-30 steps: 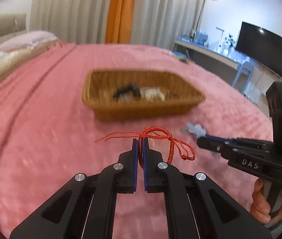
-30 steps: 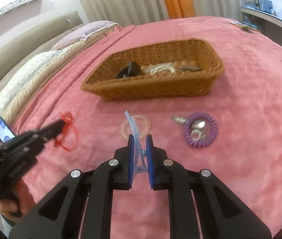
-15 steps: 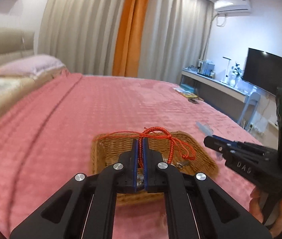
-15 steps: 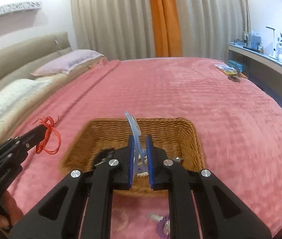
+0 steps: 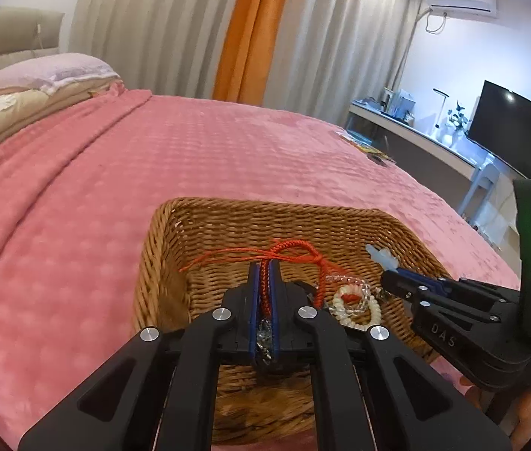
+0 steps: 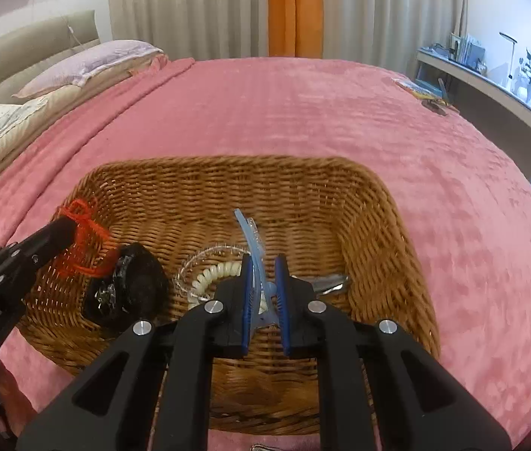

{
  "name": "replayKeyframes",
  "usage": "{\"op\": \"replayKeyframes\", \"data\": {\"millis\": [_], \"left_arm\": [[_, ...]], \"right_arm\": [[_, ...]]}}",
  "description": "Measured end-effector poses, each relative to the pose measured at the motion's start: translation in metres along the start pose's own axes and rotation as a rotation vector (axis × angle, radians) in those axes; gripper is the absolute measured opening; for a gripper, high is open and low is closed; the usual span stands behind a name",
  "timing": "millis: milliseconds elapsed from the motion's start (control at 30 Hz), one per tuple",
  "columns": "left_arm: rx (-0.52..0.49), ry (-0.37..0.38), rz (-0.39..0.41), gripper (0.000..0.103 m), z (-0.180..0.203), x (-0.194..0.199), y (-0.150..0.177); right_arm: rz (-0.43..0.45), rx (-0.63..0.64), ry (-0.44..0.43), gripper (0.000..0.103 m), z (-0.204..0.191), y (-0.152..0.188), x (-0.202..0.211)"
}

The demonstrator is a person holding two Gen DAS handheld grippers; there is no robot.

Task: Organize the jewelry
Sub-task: 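Carry the red cord and blue clip into the basket and open both tools, then grasp the clear bead bracelet with the left tool while the right tool grasps the purple coil keychain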

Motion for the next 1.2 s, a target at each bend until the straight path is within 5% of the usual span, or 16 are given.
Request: {"op": "replayKeyframes", "data": {"millis": [67, 200, 633, 900, 1200], "left_arm": [[-0.003, 0.0, -0.006, 0.04, 0.0, -0.002, 0.001], [-0.002, 0.01, 0.024, 0.042, -0.001, 0.01, -0.001], [-0.014, 0.063, 0.156, 0.05, 0.023, 0.117, 0.004], [-0.02, 0.07, 0.006, 0.052, 0.037, 0.107, 0.072], [-0.013, 0.082, -0.126, 0.052, 0.035, 0.067, 0.099]], "right_arm": [[-0.007, -0.032, -0.028, 0.017, 0.005, 0.0, 0.0], [0.031, -0.059, -0.04, 0.046, 0.011, -0.002, 0.013], [0.163, 0.019, -0.061, 0.046, 0.006, 0.018, 0.134], [0.048, -0.078, -0.042, 0.045, 0.044, 0.101, 0.117], [-0.025, -0.084, -0.067, 0.033, 0.053, 0.118, 0.09]]}}
Point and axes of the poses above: each gripper's, at about its wrist camera, not at the fingertips, and x roughly against the way its jaws point, z to its right, y to its underside, the point moved 4 cm from there along -x, roughly the way its jaws point, and after that the axes turned 11 degrees about -y, right-handed, at the moved point
